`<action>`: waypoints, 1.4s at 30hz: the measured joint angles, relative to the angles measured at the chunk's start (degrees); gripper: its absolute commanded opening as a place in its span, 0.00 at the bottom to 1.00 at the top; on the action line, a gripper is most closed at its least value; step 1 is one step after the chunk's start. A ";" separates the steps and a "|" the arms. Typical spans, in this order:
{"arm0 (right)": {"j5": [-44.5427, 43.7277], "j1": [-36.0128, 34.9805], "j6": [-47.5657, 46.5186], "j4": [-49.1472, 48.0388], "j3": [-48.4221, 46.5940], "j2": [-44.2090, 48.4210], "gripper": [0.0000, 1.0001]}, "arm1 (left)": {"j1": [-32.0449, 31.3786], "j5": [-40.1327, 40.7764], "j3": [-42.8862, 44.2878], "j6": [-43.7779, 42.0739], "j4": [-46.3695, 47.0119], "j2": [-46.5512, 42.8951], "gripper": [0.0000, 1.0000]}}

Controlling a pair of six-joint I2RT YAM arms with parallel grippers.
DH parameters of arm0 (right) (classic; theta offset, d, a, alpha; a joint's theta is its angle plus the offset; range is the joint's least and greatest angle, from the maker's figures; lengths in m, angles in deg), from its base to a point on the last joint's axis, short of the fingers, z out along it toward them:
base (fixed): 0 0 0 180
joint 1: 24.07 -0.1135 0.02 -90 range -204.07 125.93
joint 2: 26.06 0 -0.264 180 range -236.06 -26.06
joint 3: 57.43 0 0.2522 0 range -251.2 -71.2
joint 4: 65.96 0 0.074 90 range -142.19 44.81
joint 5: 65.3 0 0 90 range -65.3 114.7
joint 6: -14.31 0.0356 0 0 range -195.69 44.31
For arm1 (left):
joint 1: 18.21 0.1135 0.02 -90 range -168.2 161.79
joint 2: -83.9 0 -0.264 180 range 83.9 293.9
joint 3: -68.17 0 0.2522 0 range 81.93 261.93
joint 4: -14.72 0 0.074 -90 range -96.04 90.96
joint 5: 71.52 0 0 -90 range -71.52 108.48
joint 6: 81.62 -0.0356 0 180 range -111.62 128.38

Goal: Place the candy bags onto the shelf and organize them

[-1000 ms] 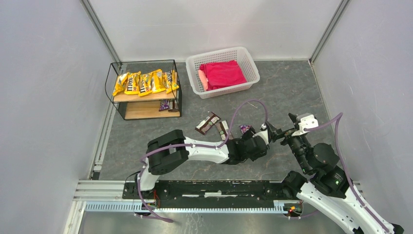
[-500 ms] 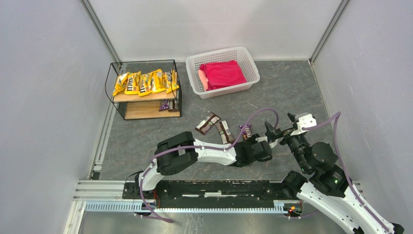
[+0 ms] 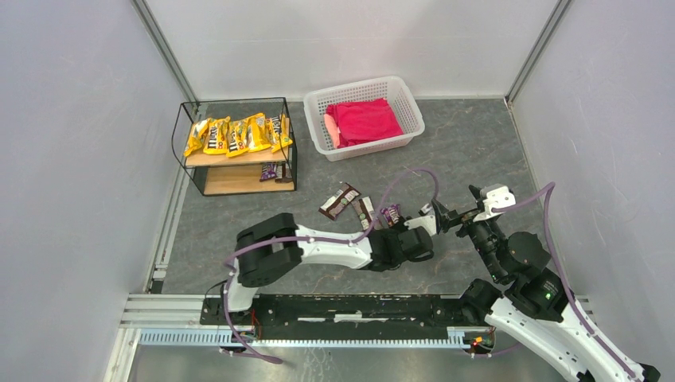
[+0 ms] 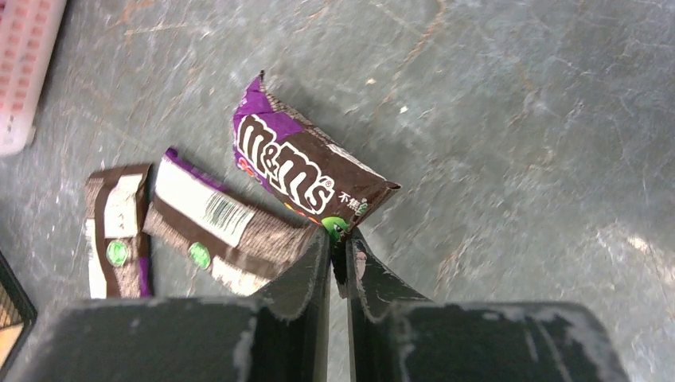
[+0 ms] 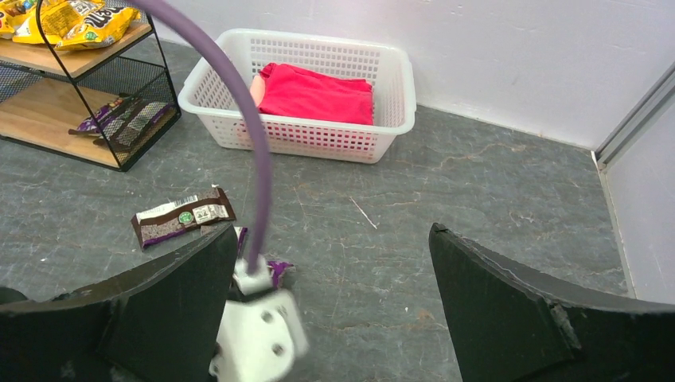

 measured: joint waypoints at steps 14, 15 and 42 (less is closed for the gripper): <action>-0.44 0.00 -0.44 -0.46 0.17 0.02 0.98 | 11.39 -10.64 -16.50 21.05 -2.19 -28.89 0.02; -0.39 0.00 -0.42 -0.63 0.33 0.00 0.98 | 13.20 -12.11 -18.97 23.61 -1.60 -31.80 0.02; 2.19 0.00 -0.15 -1.84 2.89 -2.51 0.98 | 71.01 -27.39 -43.04 60.81 -15.08 -71.95 0.02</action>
